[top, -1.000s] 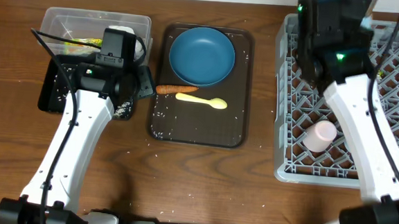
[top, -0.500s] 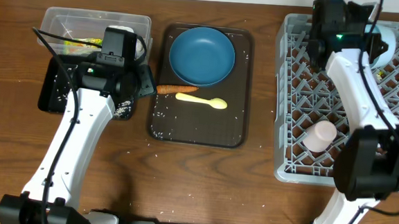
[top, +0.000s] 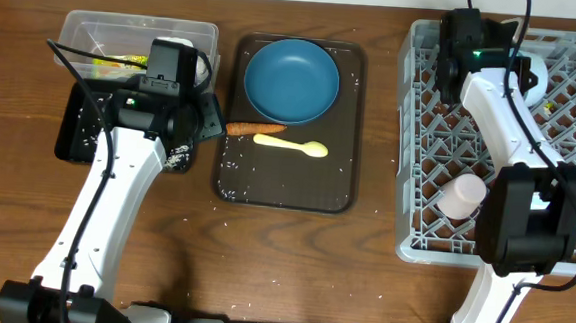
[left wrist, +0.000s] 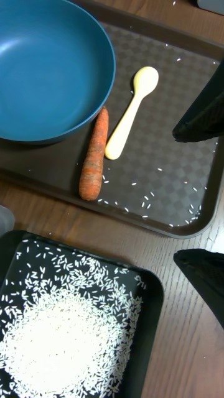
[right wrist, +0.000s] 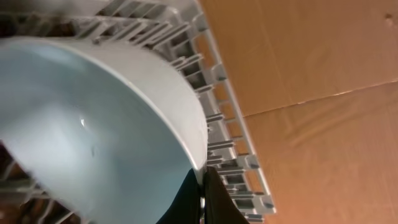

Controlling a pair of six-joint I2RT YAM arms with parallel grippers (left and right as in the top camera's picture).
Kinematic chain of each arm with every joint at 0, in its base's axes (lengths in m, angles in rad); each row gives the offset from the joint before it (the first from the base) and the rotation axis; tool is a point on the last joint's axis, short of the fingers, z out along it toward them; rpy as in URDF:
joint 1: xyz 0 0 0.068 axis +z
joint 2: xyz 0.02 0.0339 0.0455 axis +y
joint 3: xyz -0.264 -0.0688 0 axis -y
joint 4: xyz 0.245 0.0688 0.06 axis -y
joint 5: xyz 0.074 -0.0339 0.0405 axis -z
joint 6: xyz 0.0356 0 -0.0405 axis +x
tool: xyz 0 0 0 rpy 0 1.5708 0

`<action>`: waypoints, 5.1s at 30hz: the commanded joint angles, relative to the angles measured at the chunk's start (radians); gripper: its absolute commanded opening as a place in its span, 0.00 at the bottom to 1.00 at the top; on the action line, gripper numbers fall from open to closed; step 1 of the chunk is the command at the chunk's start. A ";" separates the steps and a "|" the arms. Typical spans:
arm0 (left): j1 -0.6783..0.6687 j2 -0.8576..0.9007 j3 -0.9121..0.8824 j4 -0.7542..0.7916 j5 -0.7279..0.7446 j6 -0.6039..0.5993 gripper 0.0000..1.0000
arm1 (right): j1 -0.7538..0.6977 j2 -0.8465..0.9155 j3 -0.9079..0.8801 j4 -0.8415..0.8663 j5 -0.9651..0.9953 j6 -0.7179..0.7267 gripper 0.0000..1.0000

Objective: Sort waste into correct bins and load items into the dishwasher rack
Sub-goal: 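Carry the bowl right and place it in the dish rack, then grasp the blue plate on the brown tray with the right gripper, then lift the blue plate and stand it in the back of the rack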

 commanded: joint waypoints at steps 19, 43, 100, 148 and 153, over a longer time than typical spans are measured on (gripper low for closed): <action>0.002 0.009 0.003 0.000 0.002 -0.008 0.58 | 0.073 -0.003 -0.001 -0.207 -0.475 0.067 0.19; -0.106 0.009 0.003 0.053 0.002 0.157 0.59 | 0.108 -0.386 -0.001 -0.109 -1.265 0.061 0.76; -0.110 0.010 0.003 0.034 -0.122 0.074 0.88 | 0.178 -0.382 0.008 0.092 -0.533 0.319 0.01; -0.110 0.010 0.003 0.034 -0.122 0.074 0.94 | -0.466 -0.107 0.007 0.671 -0.315 -0.978 0.01; -0.110 0.010 0.003 0.034 -0.122 0.074 0.94 | -0.481 -0.093 0.006 0.608 -0.359 -0.972 0.01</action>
